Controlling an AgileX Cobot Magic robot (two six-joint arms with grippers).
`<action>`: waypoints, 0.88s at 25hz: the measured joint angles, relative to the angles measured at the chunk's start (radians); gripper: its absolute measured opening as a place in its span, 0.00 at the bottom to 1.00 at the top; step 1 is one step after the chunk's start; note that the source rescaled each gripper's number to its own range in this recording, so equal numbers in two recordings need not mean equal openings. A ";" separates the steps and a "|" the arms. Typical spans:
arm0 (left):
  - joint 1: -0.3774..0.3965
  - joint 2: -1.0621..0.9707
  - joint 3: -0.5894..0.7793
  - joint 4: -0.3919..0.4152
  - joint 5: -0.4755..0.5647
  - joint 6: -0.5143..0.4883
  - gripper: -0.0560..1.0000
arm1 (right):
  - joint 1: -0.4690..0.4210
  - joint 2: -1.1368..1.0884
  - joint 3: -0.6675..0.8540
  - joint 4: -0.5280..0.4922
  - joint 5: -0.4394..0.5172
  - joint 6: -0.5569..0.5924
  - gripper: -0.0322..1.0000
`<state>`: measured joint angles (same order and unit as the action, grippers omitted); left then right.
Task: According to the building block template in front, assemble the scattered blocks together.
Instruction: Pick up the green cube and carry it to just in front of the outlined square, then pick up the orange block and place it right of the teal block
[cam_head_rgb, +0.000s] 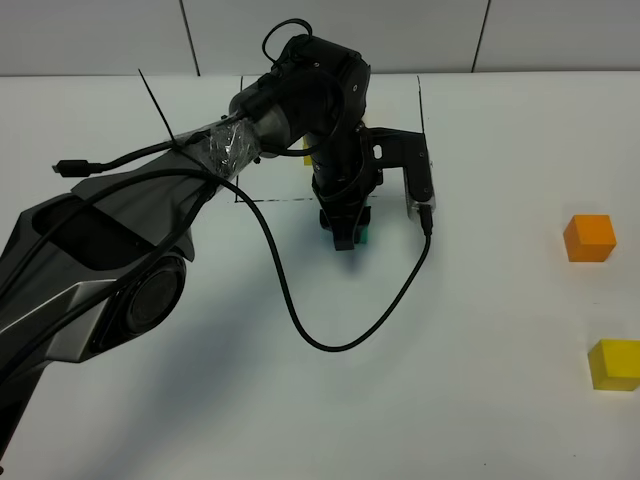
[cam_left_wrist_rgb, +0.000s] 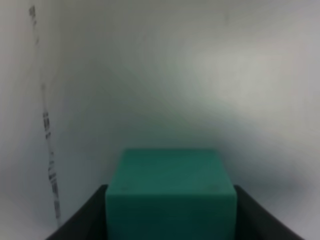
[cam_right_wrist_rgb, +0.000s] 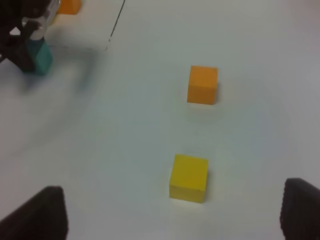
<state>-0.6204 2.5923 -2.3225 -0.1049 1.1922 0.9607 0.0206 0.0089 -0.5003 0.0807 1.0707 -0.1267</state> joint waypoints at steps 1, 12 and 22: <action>0.004 0.001 0.000 -0.001 0.000 -0.001 0.24 | 0.000 0.000 0.000 0.000 0.000 0.000 0.74; 0.030 -0.108 0.000 -0.062 0.002 -0.083 0.89 | 0.000 0.000 0.000 0.000 0.000 0.000 0.74; 0.184 -0.295 0.168 -0.030 -0.007 -0.321 0.93 | 0.000 0.000 0.000 0.000 0.000 0.000 0.74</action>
<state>-0.4368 2.2972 -2.1545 -0.1349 1.1856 0.6393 0.0206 0.0089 -0.5003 0.0807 1.0707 -0.1267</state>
